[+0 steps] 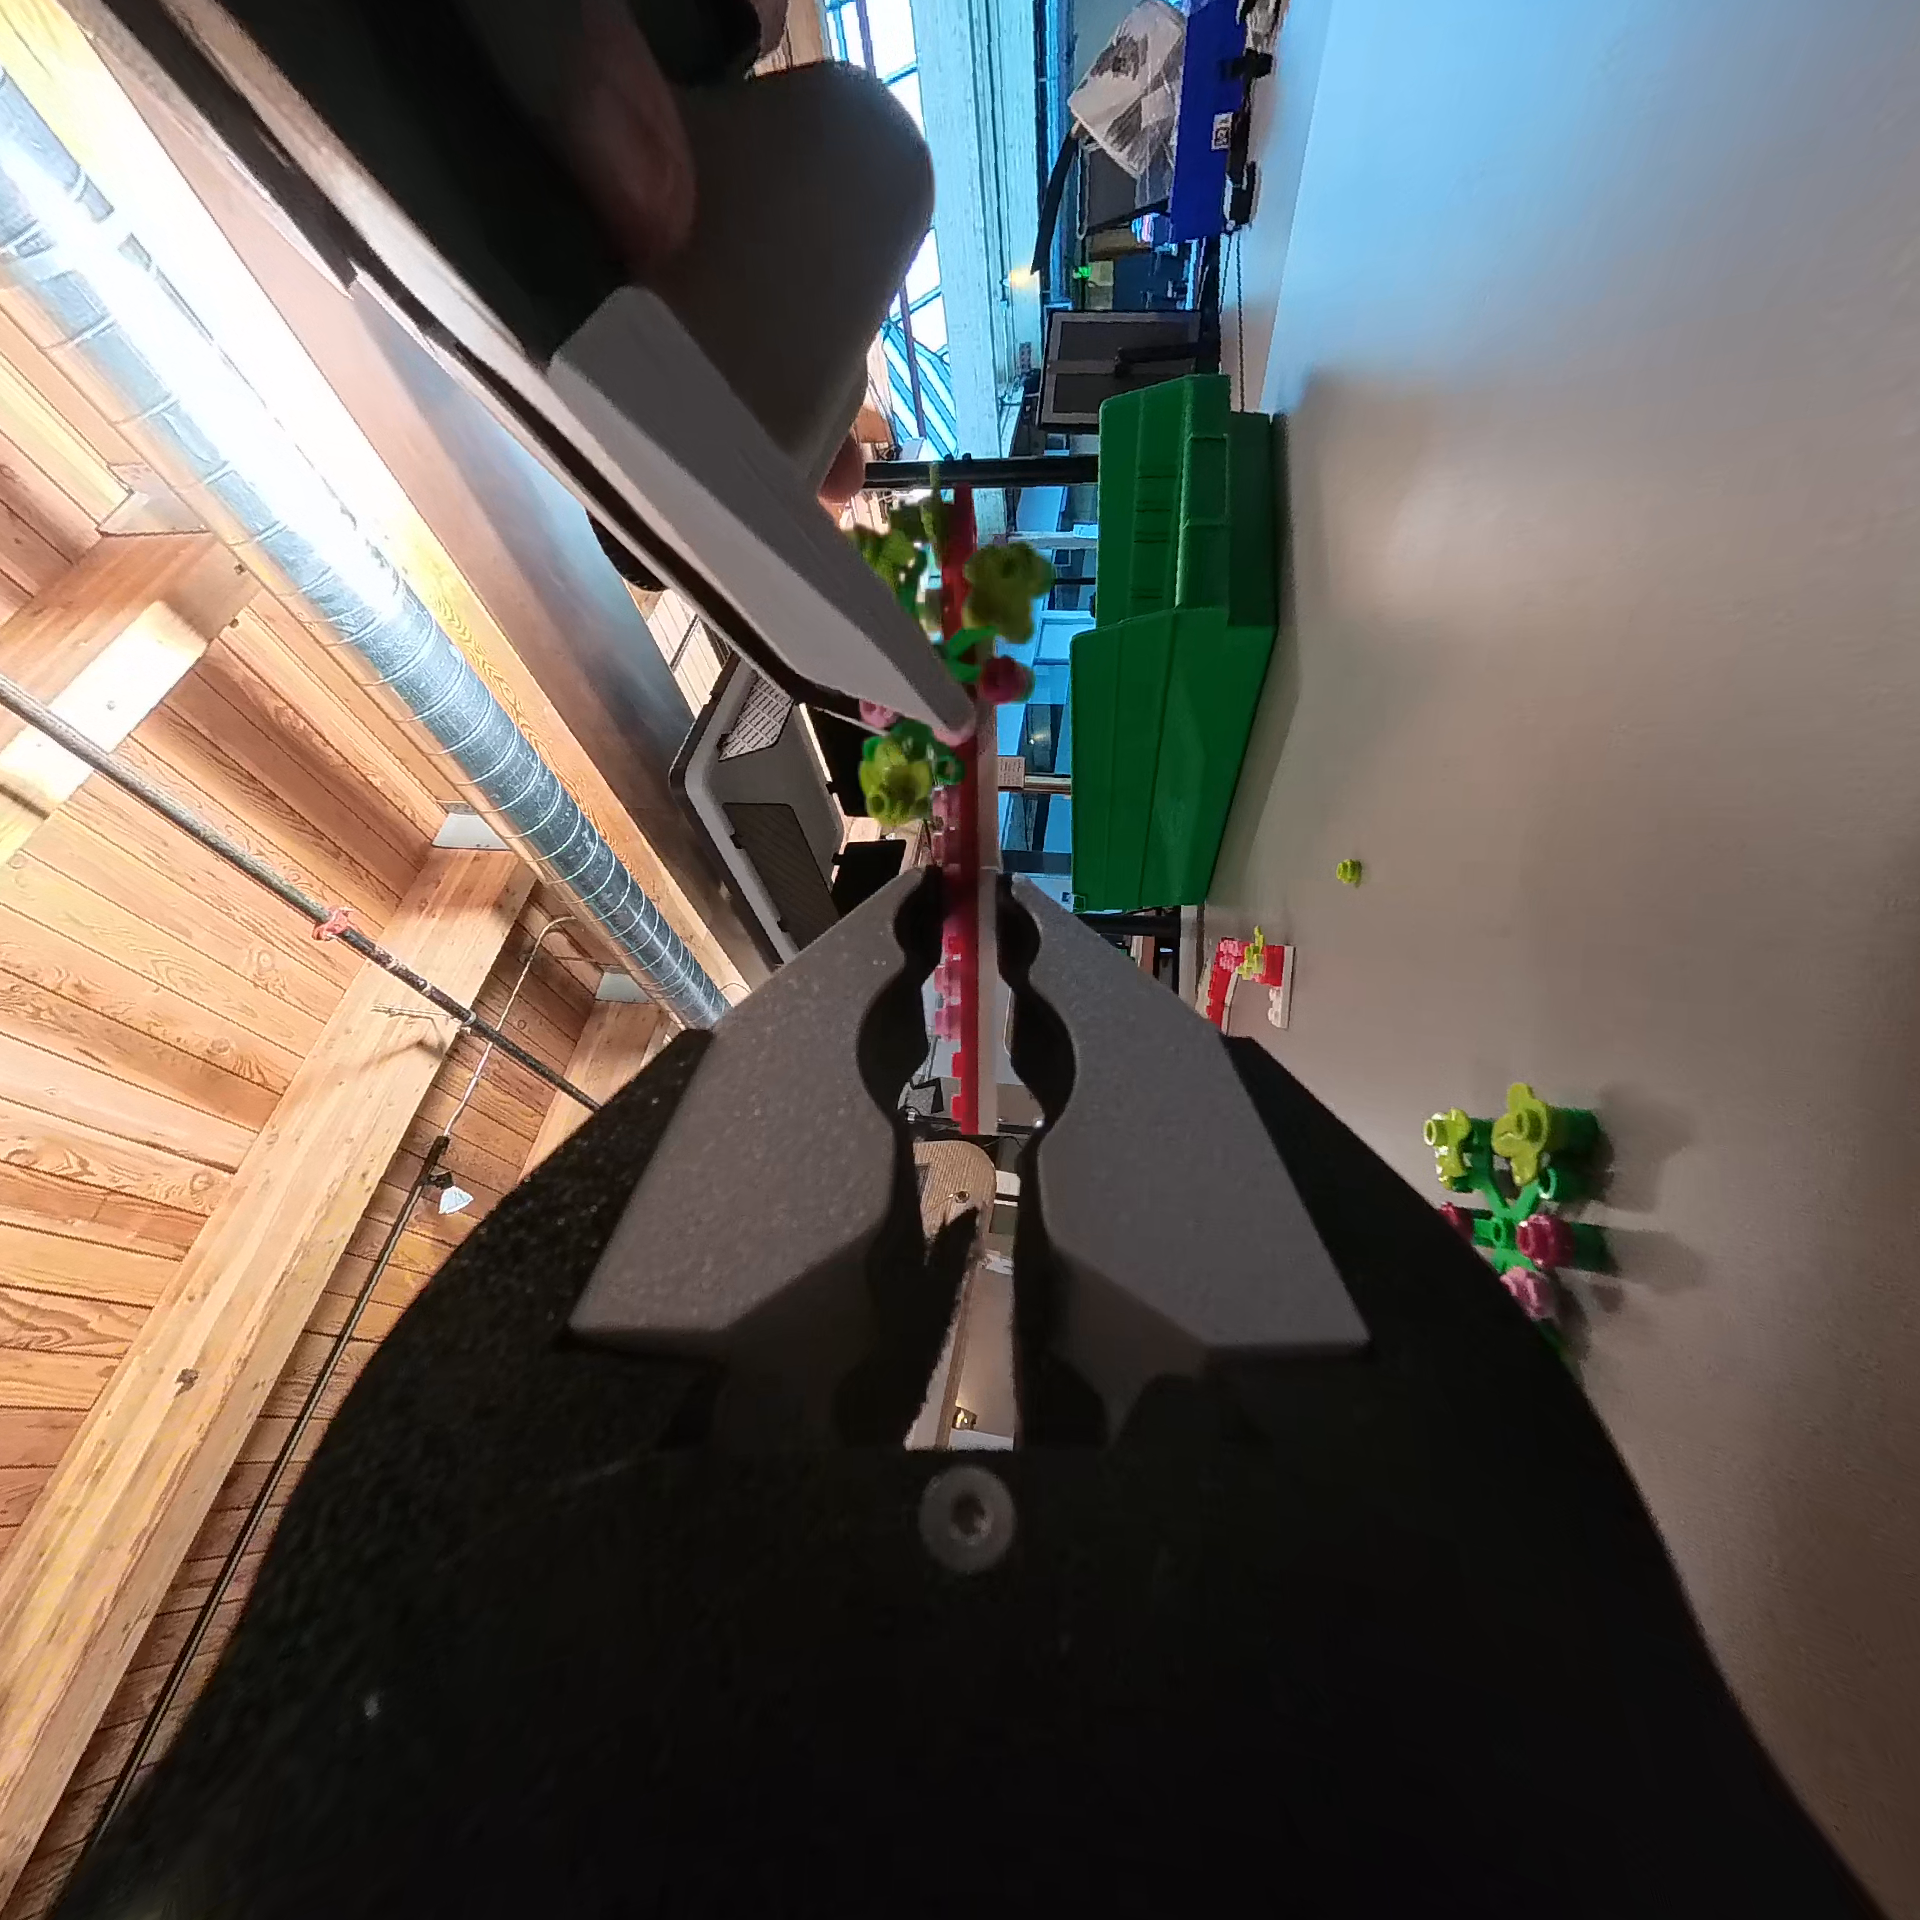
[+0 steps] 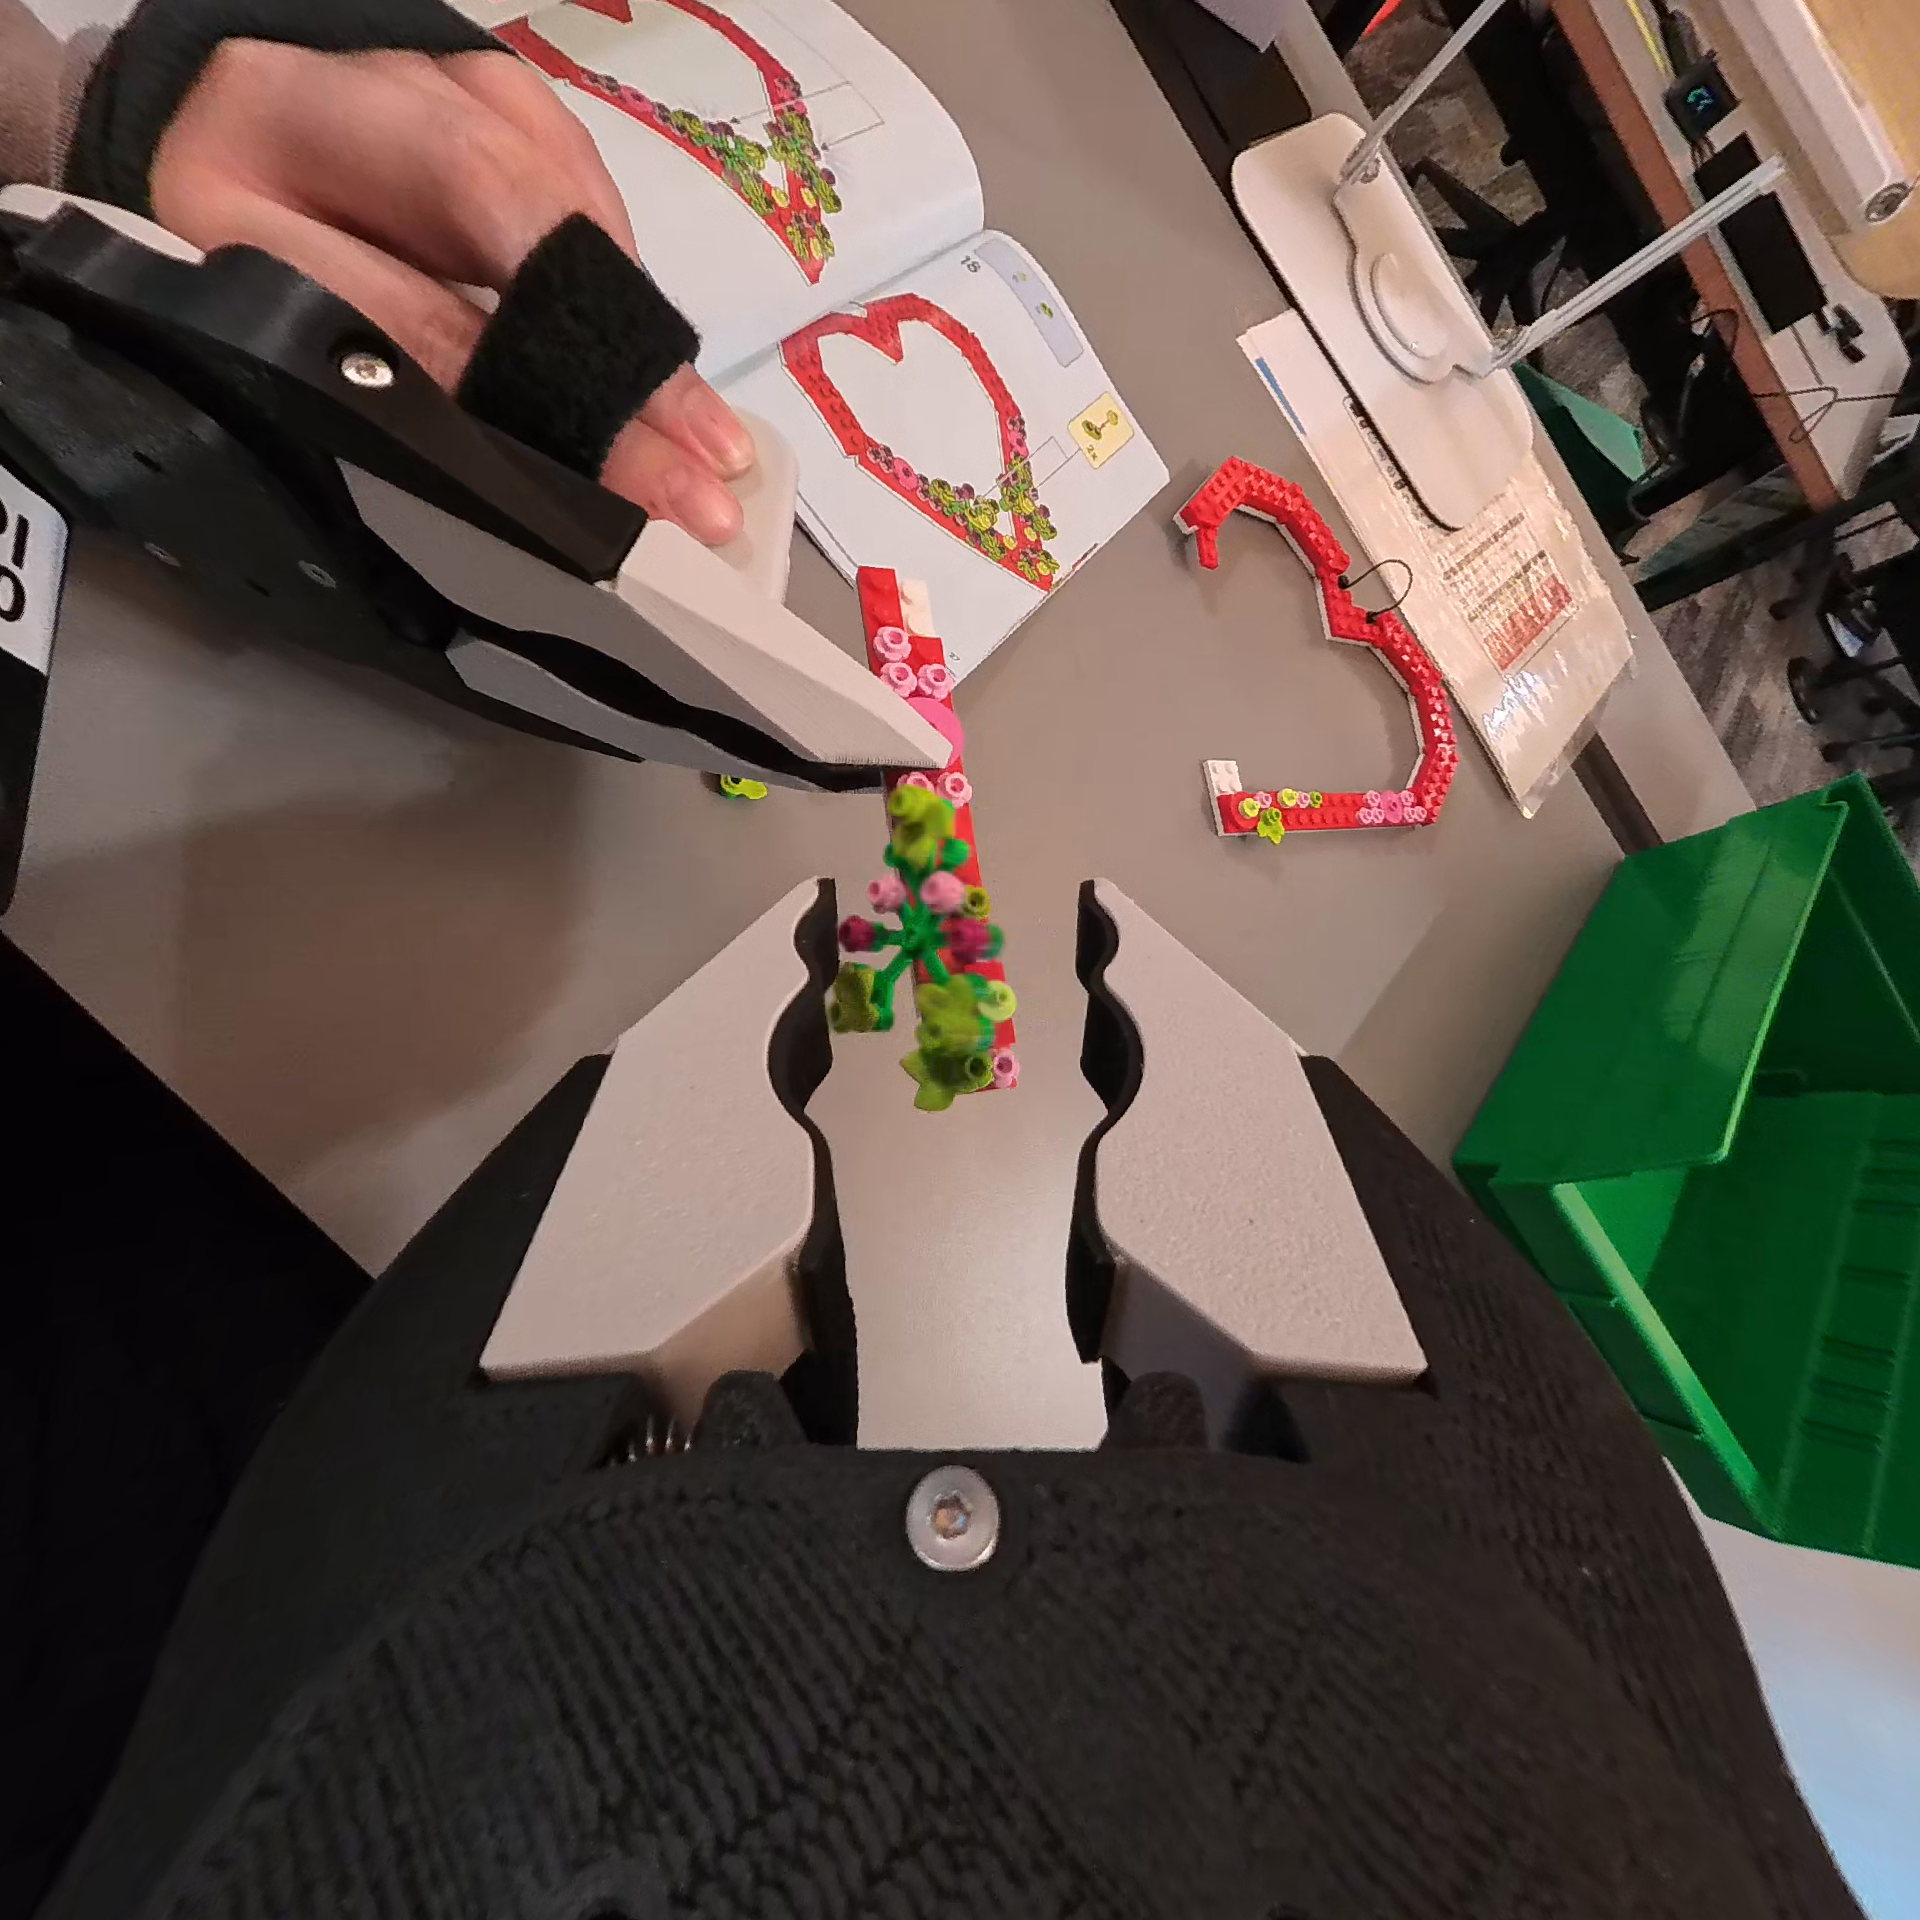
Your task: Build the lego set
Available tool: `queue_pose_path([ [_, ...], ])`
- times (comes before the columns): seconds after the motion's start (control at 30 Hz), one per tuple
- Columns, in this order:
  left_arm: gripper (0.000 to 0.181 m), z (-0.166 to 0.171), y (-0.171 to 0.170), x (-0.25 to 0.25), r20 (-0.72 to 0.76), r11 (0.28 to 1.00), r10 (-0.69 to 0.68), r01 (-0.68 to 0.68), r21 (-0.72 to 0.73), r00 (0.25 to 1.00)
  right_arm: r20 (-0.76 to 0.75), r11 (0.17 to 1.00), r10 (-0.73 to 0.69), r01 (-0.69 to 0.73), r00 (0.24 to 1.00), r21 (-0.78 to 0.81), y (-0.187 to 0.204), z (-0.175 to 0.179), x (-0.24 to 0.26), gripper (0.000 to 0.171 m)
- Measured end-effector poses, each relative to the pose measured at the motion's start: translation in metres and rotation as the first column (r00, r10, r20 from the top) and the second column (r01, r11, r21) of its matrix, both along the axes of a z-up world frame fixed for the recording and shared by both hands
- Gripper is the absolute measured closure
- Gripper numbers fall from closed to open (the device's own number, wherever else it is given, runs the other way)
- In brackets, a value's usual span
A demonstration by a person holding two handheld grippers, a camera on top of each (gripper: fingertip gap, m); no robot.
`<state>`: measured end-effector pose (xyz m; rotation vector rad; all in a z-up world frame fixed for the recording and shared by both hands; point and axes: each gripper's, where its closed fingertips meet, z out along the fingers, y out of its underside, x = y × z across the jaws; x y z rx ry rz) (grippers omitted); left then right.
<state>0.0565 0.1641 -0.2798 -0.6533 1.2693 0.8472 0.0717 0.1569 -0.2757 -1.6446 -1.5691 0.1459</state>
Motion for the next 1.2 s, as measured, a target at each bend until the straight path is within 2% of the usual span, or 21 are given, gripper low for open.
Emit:
queue_pose_path([
  [0.27, 0.175, -0.002, 0.0, 0.0, -0.009, 1.0, 0.002, -0.002, -0.009, 1.0, 0.002, 1.0, -0.018, 0.018, 1.0, 0.007, 0.006, -0.004, 0.003, 0.131],
  [0.5, 0.176, -0.009, 0.018, -0.014, 0.003, 0.992, 0.094, -0.093, -0.084, 0.996, -0.082, 0.999, -0.031, 0.034, 0.996, 0.041, 0.007, 0.004, 0.008, 0.13],
  [0.6, 0.176, -0.012, 0.023, -0.02, 0.013, 0.986, 0.122, -0.119, -0.114, 0.993, -0.129, 0.997, -0.001, -0.009, 0.992, -0.072, -0.012, -0.009, 0.013, 0.13],
  [0.7, 0.176, -0.014, 0.026, -0.023, 0.02, 0.981, 0.138, -0.134, -0.137, 0.99, -0.119, 0.954, 0.108, -0.137, 0.987, -0.267, -0.046, -0.043, 0.016, 0.129],
  [0.87, 0.175, -0.015, 0.027, -0.025, 0.023, 0.98, 0.142, -0.137, -0.147, 0.99, -0.073, 0.909, 0.127, -0.146, 0.989, -0.389, -0.044, -0.09, 0.027, 0.129],
  [1.1, 0.175, -0.016, 0.027, -0.027, 0.032, 0.978, 0.143, -0.137, -0.159, 0.989, -0.28, 0.775, 0.014, -0.187, 0.96, -0.603, -0.031, -0.09, 0.019, 0.142],
  [1.2, 0.175, -0.017, 0.027, -0.027, 0.033, 0.977, 0.141, -0.134, -0.166, 0.989, -0.293, 0.775, 0.042, -0.217, 0.955, -0.594, -0.03, -0.093, 0.019, 0.15],
])
